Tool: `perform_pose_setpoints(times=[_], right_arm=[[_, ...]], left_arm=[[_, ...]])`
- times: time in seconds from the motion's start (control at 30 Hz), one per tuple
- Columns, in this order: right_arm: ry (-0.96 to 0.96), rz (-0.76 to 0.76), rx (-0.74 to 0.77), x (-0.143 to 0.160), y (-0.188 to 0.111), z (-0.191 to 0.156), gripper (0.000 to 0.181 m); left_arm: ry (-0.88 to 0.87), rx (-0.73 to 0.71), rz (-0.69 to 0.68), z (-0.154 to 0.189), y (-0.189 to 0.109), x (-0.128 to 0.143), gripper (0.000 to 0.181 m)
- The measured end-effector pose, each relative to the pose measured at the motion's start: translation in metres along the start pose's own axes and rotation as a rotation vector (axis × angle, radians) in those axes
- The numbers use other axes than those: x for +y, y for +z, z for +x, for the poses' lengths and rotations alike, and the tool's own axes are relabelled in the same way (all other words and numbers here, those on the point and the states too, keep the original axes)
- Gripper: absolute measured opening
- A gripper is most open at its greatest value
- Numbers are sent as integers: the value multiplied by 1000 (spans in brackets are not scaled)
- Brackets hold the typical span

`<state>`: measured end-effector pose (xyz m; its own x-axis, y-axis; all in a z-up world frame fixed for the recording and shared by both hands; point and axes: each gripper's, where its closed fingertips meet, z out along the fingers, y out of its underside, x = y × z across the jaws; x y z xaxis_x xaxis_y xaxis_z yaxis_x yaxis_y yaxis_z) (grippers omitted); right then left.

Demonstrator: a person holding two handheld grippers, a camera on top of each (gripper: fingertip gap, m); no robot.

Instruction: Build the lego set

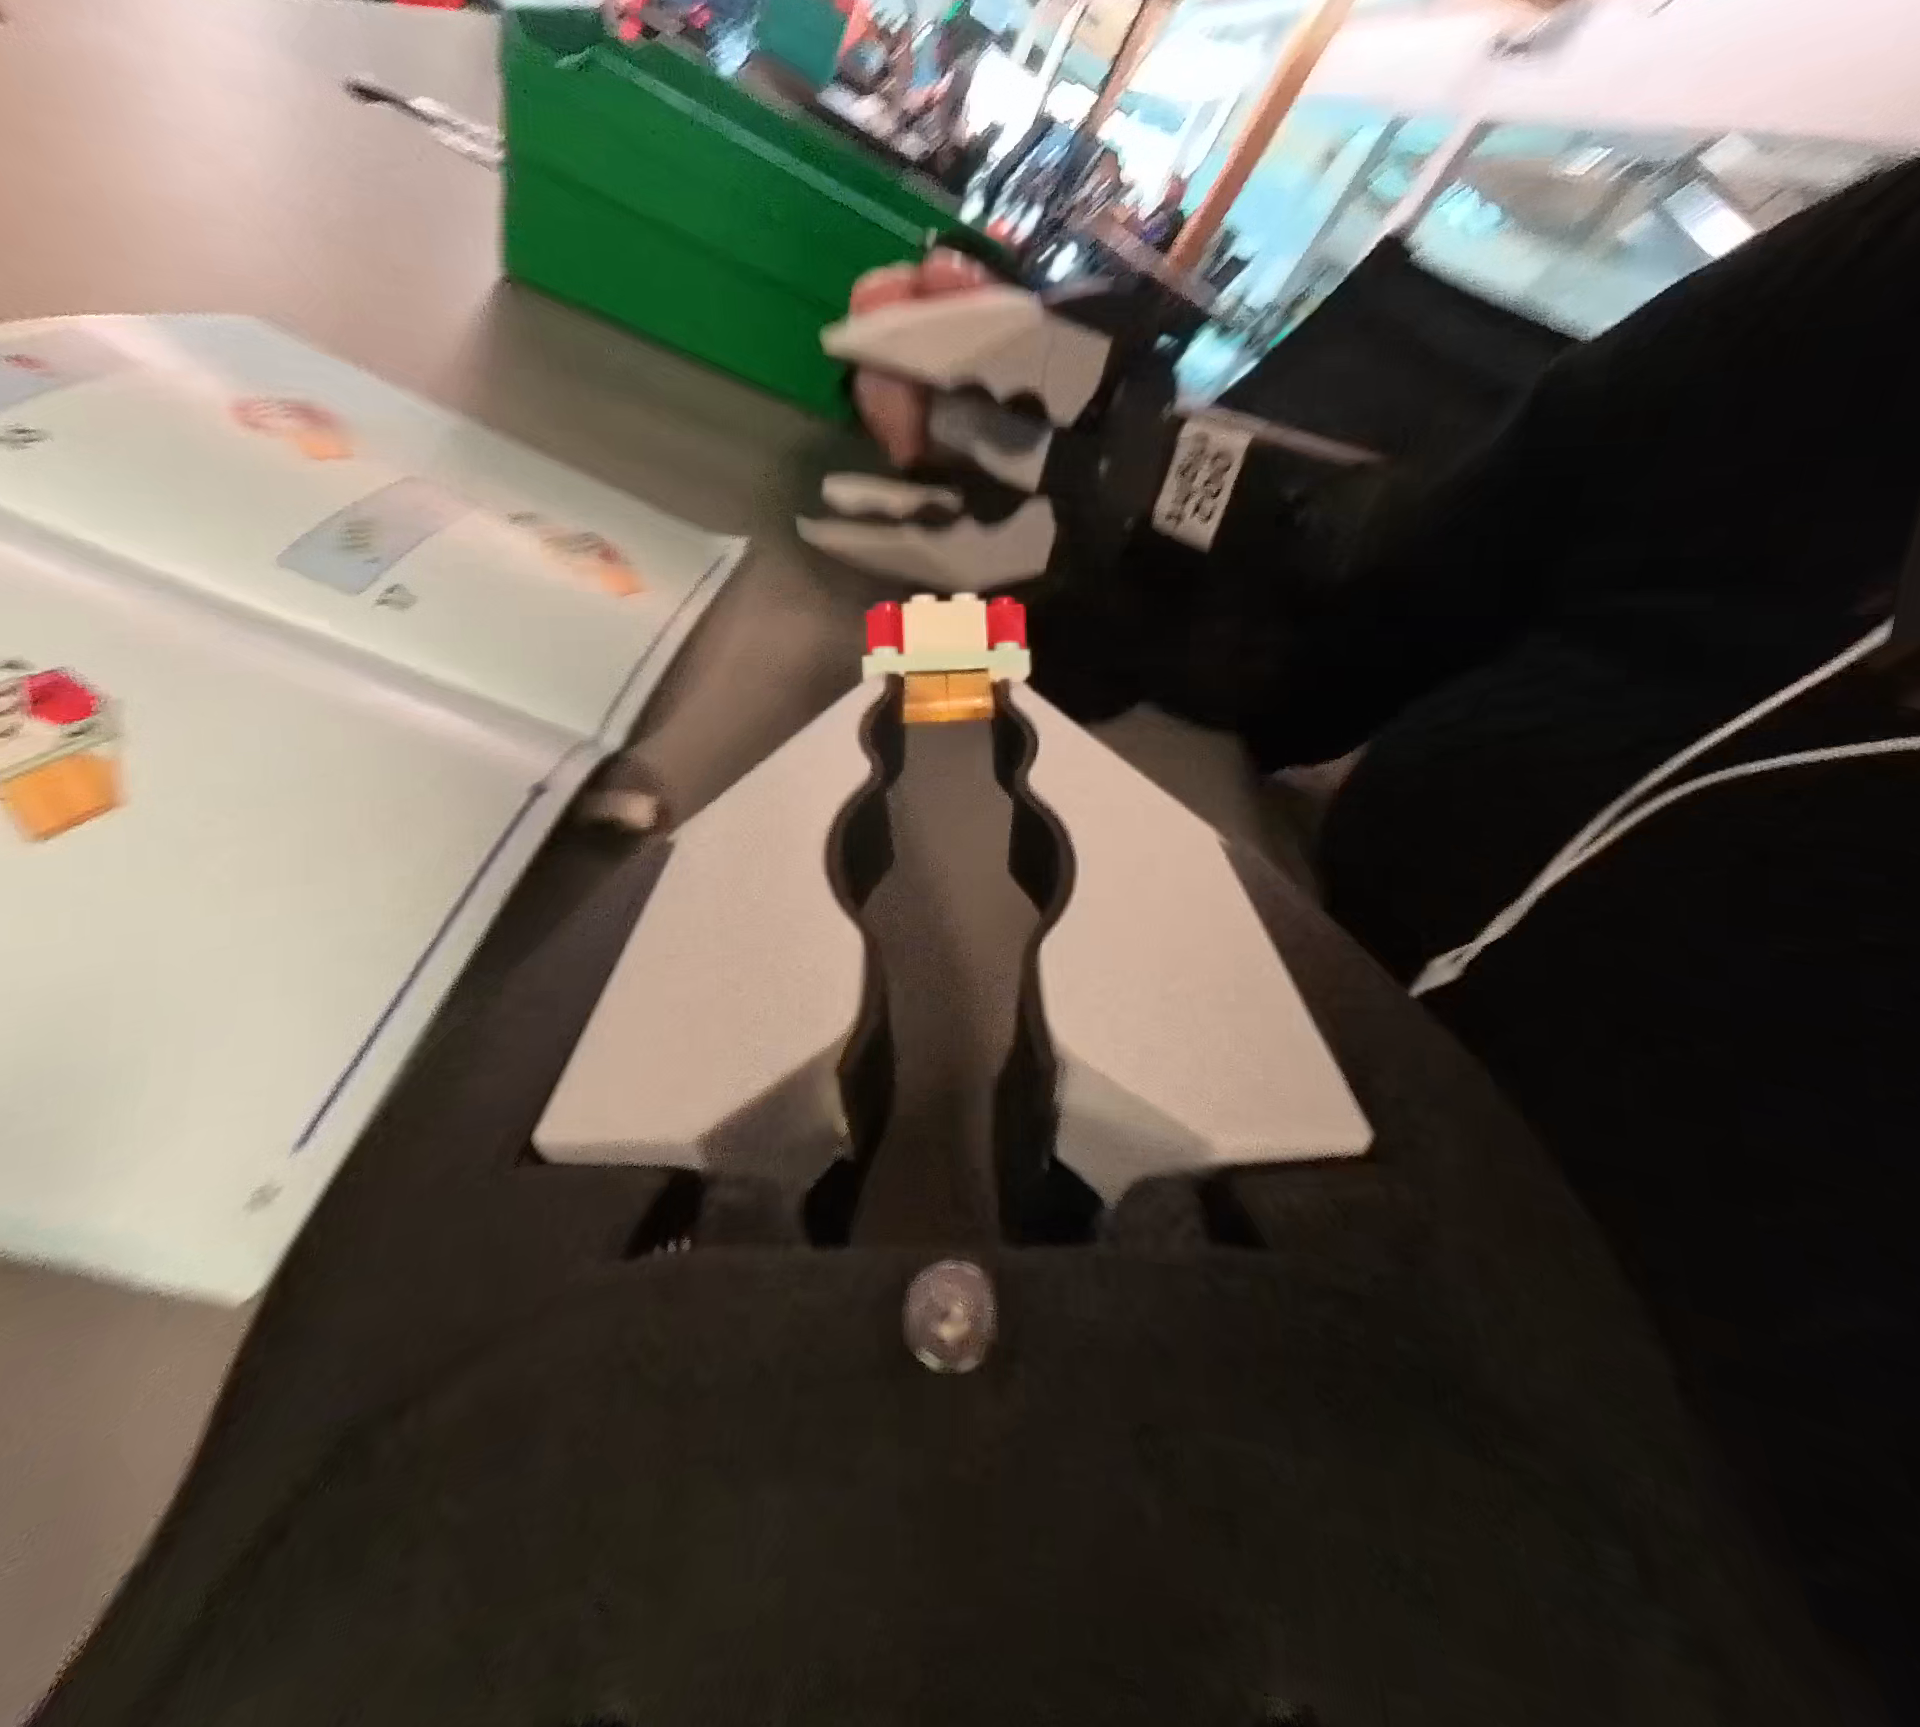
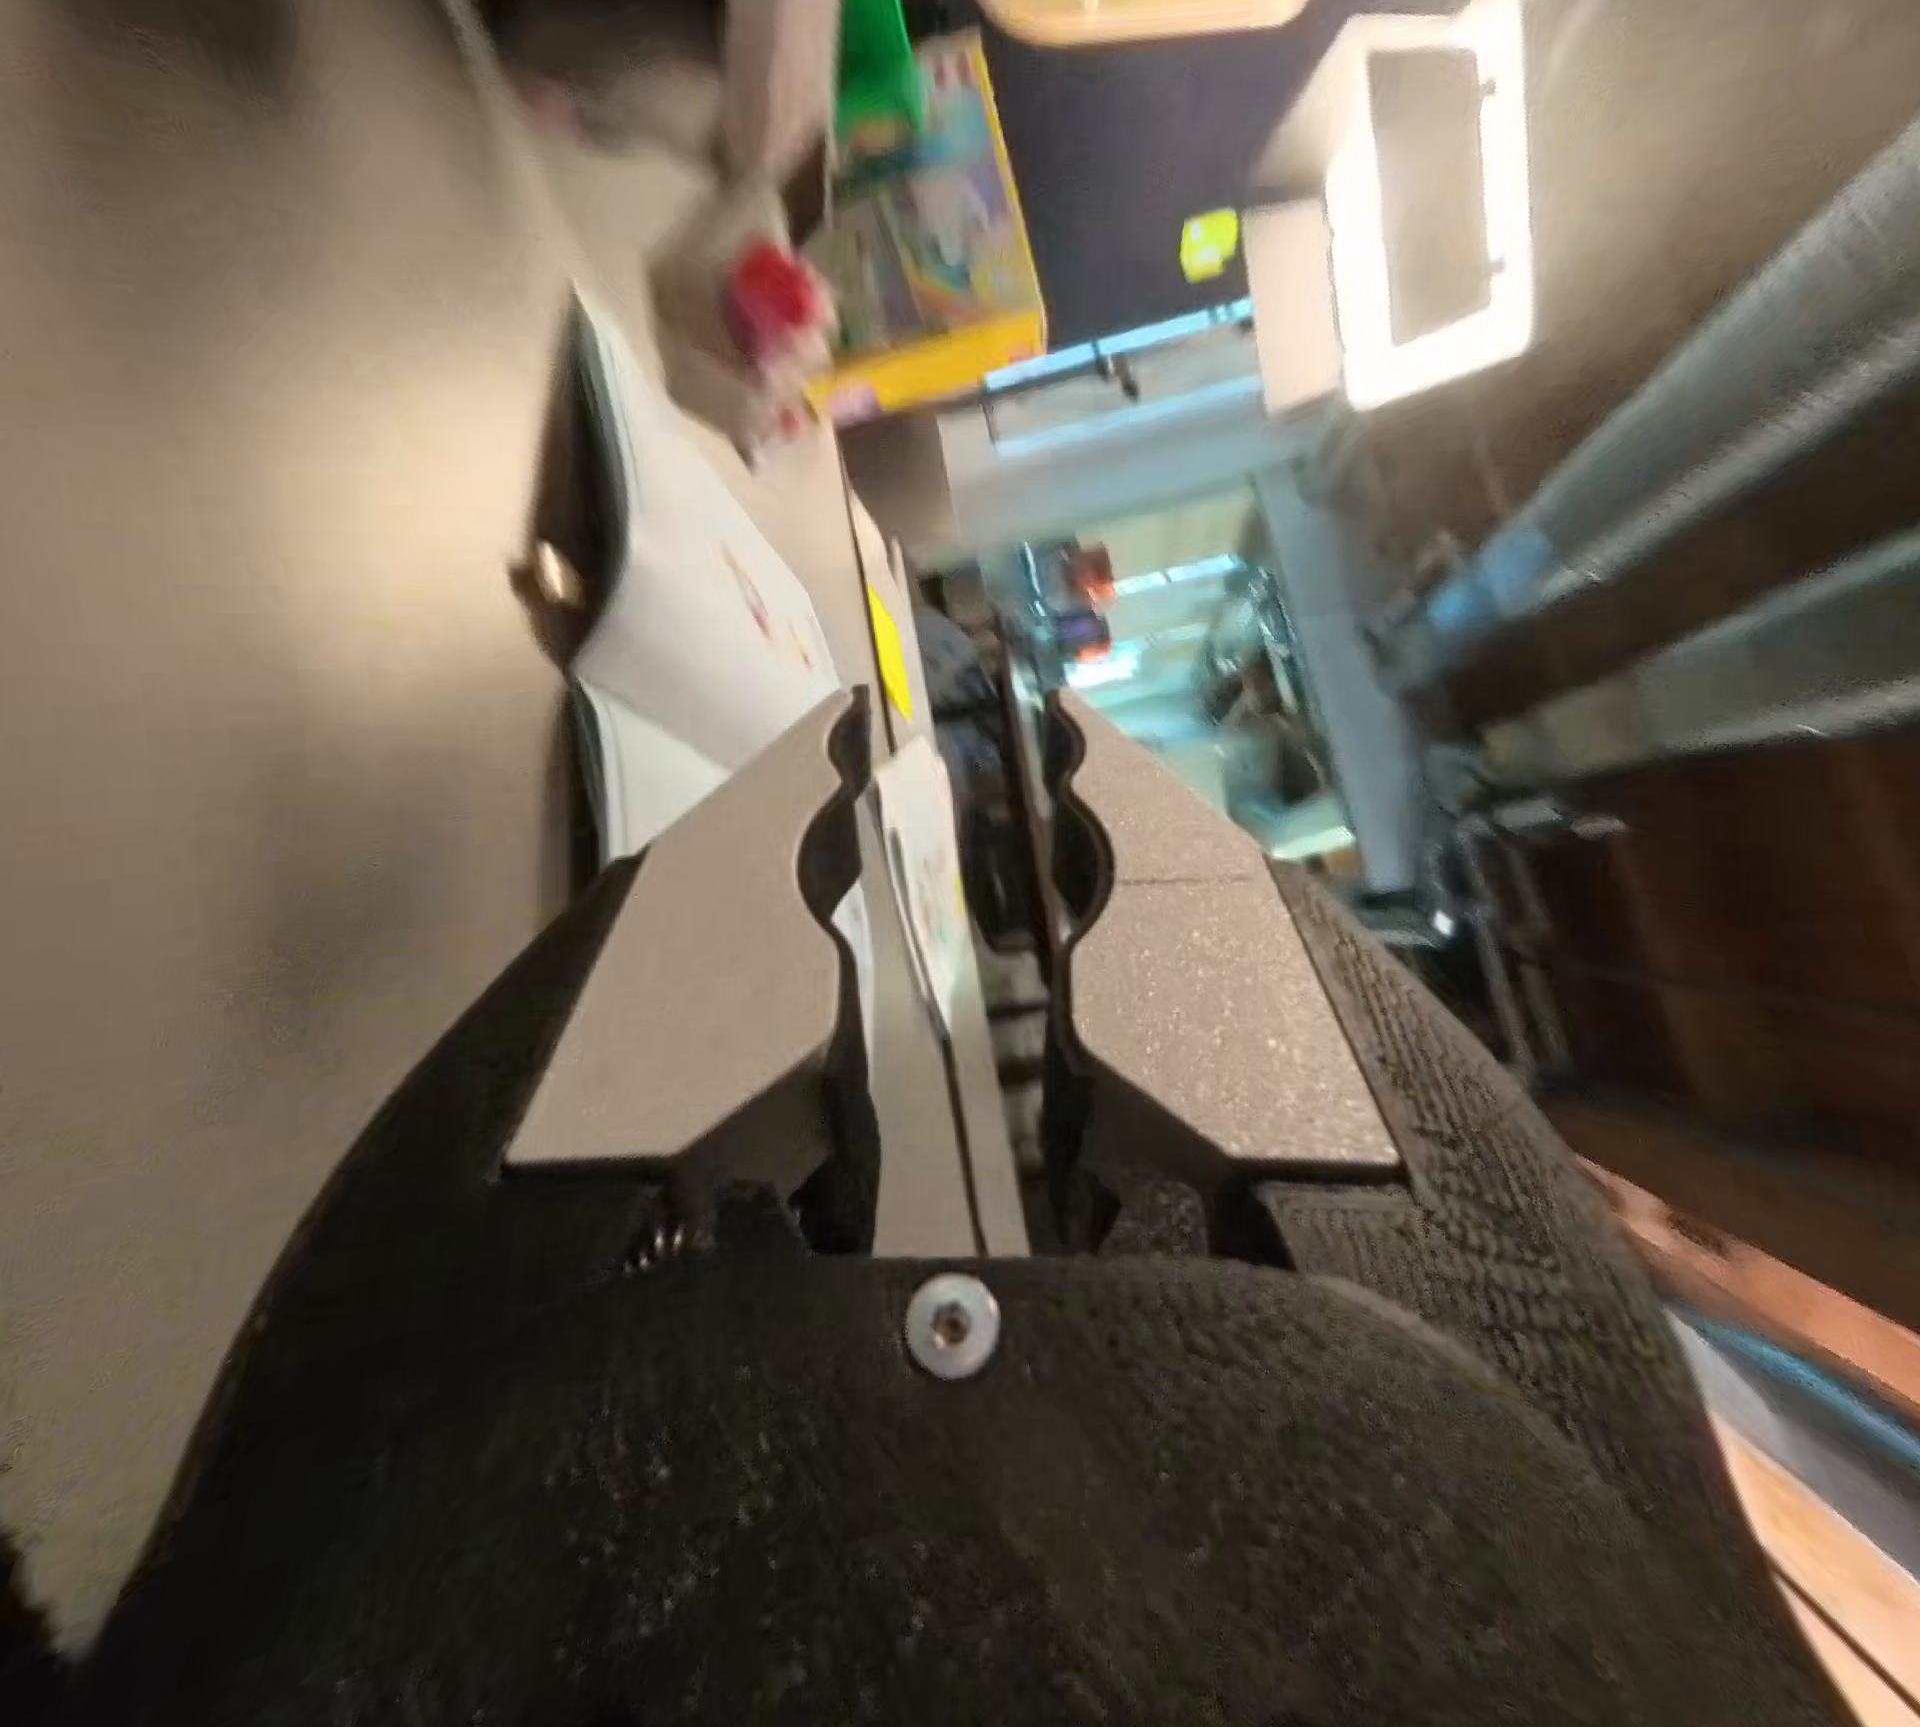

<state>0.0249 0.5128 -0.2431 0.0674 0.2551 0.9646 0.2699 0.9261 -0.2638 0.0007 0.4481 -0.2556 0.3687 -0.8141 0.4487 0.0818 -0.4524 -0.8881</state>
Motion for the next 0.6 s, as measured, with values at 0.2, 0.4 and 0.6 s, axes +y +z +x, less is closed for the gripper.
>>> perform_pose_setpoints(times=[0.2,0.4,0.6], right_arm=[[273,-96,139,47,-2,22,28],[456,-85,233,65,-8,39,25],[525,-89,269,74,-11,44,23]], left_arm=[[232,-224,-251,-18,9,28,16],[348,-321,-391,-25,11,50,16],[383,-395,-514,-26,7,71,16]])
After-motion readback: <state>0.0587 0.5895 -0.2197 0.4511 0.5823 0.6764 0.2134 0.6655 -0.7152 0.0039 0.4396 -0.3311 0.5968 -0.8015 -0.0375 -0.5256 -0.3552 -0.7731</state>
